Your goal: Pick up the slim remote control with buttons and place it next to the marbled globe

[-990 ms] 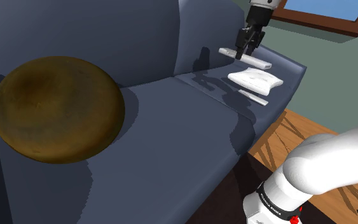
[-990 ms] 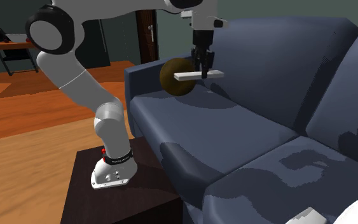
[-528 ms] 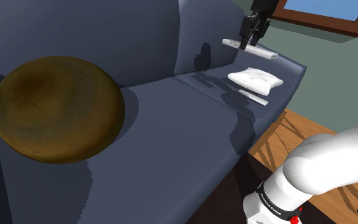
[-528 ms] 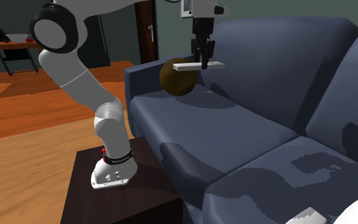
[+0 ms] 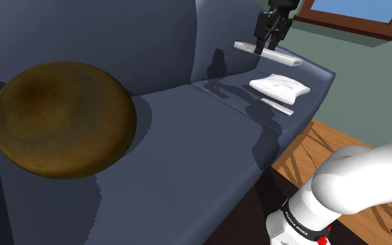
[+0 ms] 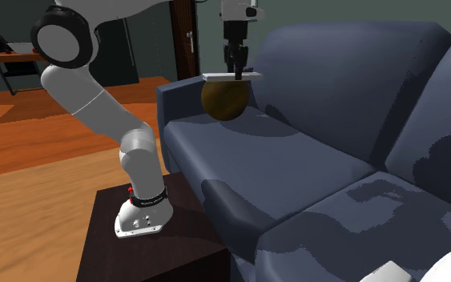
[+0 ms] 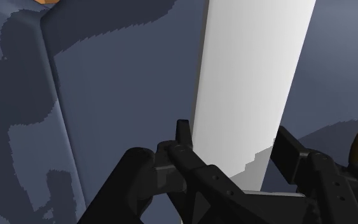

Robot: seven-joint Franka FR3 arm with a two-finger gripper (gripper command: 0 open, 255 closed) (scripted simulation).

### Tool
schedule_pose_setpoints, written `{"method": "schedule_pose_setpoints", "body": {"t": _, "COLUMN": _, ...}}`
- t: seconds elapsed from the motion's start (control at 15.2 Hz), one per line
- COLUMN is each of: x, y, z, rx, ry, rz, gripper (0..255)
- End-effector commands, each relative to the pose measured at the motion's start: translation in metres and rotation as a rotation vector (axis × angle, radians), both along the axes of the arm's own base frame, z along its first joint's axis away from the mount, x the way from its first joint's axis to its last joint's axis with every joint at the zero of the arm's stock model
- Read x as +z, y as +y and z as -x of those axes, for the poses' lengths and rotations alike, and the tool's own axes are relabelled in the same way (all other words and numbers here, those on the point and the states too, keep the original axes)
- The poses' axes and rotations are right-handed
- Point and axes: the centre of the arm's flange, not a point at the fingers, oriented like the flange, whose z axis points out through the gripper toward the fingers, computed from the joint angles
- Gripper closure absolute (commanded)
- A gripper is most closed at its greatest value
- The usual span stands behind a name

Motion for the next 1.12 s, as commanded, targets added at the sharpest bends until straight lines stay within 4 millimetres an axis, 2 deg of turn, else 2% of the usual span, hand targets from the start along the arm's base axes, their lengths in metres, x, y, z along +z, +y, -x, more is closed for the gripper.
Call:
{"method": "schedule_pose_setpoints", "body": {"t": 0.0, "x": 0.0, "y": 0.028, "z": 0.006, "rx": -0.001, "ry": 0.0, "rz": 0.0, "gripper": 255}}
{"method": "schedule_pose_setpoints", "body": {"t": 1.06, "x": 0.0, "y": 0.232, "z": 0.061, "rx": -0.001, "ry": 0.0, "rz": 0.0, "gripper": 255}}
